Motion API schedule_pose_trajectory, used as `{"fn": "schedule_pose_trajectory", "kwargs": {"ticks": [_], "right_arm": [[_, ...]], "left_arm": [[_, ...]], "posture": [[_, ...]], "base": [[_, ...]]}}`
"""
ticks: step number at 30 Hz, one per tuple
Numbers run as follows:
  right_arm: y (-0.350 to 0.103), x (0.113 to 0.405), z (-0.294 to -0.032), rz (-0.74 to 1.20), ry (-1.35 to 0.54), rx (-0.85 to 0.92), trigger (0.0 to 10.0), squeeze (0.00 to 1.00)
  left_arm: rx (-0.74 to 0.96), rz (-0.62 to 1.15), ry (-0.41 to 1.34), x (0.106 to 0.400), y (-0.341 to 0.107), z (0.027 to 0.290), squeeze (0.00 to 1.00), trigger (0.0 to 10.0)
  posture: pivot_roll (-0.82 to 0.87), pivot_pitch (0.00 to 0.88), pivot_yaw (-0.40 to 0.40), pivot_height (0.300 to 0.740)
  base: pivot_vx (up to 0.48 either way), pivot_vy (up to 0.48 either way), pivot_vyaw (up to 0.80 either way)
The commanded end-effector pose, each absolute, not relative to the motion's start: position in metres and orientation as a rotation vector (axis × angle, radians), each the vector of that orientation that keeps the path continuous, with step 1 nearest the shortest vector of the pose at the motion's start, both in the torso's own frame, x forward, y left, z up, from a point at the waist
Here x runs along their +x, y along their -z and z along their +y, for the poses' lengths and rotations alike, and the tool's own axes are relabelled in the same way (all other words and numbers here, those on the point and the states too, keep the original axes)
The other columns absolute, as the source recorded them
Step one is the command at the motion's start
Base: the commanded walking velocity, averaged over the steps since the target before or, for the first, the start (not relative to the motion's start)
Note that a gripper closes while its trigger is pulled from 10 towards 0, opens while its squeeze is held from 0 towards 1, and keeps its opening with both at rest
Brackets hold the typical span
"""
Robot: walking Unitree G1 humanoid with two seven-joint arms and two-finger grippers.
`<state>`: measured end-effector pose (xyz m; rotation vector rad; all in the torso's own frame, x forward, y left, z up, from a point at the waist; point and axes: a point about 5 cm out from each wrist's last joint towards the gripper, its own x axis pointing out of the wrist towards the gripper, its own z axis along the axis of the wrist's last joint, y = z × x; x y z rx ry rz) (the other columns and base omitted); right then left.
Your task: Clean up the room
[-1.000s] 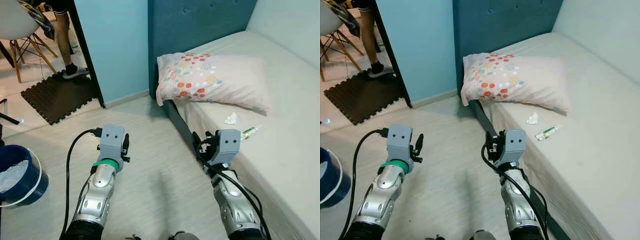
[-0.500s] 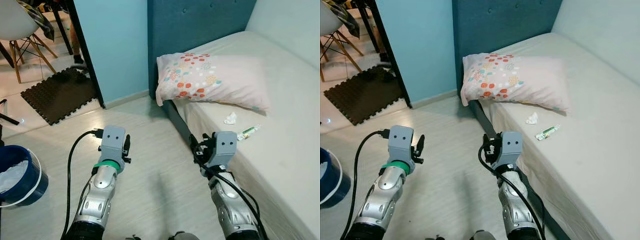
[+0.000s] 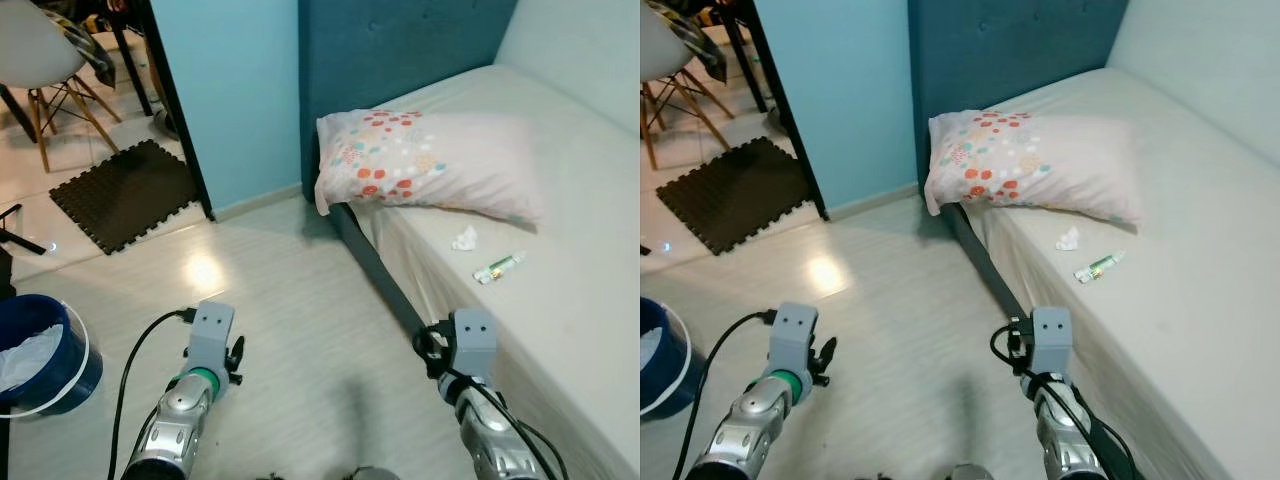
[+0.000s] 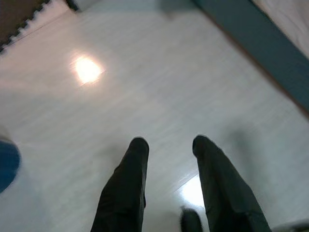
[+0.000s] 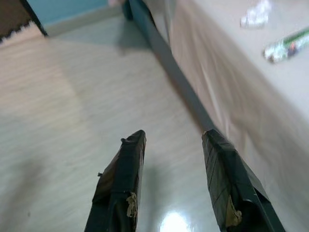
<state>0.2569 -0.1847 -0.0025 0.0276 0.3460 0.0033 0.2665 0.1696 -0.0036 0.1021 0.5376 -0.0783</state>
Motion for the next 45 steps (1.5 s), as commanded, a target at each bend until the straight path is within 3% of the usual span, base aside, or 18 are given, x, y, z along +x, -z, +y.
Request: {"fn": "schedule_pose_trajectory", "kwargs": {"ticks": [1, 10, 45], "right_arm": [[0.008, 0.253, -0.173, 0.354, -0.034, 0.041, 10.0, 0.0], [0.016, 0.249, -0.177, 0.376, 0.015, 0.109, 10.0, 0.0], [0.011, 0.251, -0.169, 0.296, -0.04, 0.072, 10.0, 0.0]], "left_arm": [[0.066, 0.574, 0.072, 0.26, 0.011, 0.17, 0.0, 10.0], [0.081, 0.552, 0.052, 0.262, 0.012, 0.175, 0.0, 10.0], [0.133, 0.509, 0.078, 0.265, 0.01, 0.175, 0.0, 10.0]], "posture": [[-0.14, 0.006, 0.043, 0.74], [-0.13, 0.015, 0.049, 0.74], [-0.15, 0.017, 0.058, 0.74]], "base": [[0.0, 0.0, 0.0], [0.0, 0.0, 0.0], [0.0, 0.0, 0.0]]}}
